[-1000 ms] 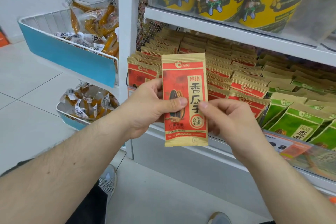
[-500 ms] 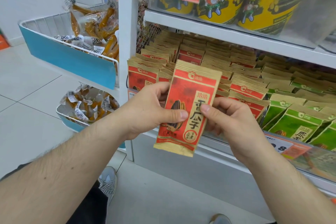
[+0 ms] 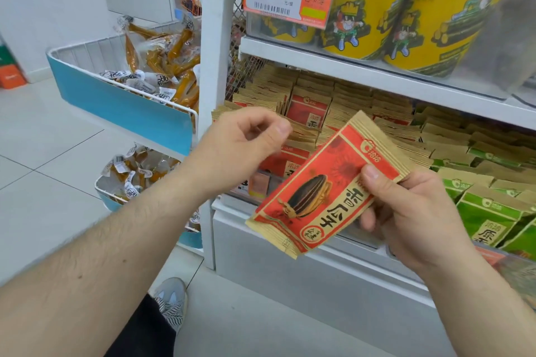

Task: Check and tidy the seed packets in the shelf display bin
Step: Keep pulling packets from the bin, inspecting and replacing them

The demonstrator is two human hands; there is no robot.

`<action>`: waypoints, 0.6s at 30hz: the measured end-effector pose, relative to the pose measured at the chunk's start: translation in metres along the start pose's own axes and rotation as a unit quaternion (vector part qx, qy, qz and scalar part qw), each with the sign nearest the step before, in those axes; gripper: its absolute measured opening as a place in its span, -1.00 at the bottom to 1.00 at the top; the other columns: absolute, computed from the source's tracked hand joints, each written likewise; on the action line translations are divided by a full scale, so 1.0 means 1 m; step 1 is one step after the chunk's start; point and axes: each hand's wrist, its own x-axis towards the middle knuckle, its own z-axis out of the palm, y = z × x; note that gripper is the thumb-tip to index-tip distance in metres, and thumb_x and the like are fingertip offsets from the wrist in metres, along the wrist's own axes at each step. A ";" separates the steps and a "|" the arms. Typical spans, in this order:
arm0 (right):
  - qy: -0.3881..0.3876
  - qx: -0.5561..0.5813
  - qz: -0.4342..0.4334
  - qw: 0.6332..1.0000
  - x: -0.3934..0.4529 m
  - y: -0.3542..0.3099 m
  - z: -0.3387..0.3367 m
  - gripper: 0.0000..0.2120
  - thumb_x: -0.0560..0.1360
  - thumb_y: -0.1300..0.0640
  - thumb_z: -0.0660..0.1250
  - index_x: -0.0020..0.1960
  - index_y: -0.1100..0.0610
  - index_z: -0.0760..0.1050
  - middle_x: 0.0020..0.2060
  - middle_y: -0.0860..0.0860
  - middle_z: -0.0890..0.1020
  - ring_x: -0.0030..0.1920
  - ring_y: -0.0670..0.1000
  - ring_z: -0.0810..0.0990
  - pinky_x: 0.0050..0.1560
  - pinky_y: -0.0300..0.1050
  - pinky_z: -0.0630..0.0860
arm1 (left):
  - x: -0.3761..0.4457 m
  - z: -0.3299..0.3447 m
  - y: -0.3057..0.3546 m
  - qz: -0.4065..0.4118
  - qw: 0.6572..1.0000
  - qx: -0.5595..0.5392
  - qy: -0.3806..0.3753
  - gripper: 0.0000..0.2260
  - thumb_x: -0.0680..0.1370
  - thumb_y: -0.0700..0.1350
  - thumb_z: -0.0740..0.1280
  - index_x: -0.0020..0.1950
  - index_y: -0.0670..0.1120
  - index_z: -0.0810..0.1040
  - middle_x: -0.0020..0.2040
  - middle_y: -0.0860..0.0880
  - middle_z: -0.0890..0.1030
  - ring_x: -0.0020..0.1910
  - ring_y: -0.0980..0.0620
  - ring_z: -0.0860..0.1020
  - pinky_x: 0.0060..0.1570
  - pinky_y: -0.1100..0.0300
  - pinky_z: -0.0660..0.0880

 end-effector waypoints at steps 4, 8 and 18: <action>0.054 0.013 -0.120 0.991 0.004 -0.023 -0.015 -0.63 0.22 -0.19 0.56 -0.19 0.07 0.66 -0.41 0.02 0.64 -0.59 -0.01 0.48 -0.49 -0.24 0.45 | 0.038 -0.016 -0.003 0.110 0.964 0.240 0.040 -0.84 0.55 0.15 0.24 -0.11 0.14 0.55 -0.11 0.17 0.56 -0.03 0.15 0.52 0.04 0.13 0.46; 0.121 -0.021 -0.197 0.973 0.009 -0.043 -0.028 -0.62 0.31 -0.23 0.52 -0.09 0.04 0.63 -0.33 0.00 0.66 -0.49 0.01 0.58 -0.36 -0.15 0.54 | 0.067 -0.005 -0.006 0.113 0.890 0.434 -0.079 -0.65 0.56 0.26 0.10 0.09 0.13 0.57 0.12 0.14 0.54 0.23 0.07 0.45 0.33 -0.06 0.18; 0.153 -0.165 -0.191 0.955 0.029 -0.039 -0.019 -0.92 0.48 0.05 0.42 -0.05 0.00 0.66 -0.27 -0.08 0.72 -0.24 0.05 0.71 -0.09 -0.01 0.65 | 0.107 0.012 -0.010 0.032 0.817 0.505 -0.278 -0.41 0.52 0.43 -0.04 0.15 0.10 0.59 0.13 0.10 0.60 0.23 0.05 0.49 0.44 -0.23 -0.16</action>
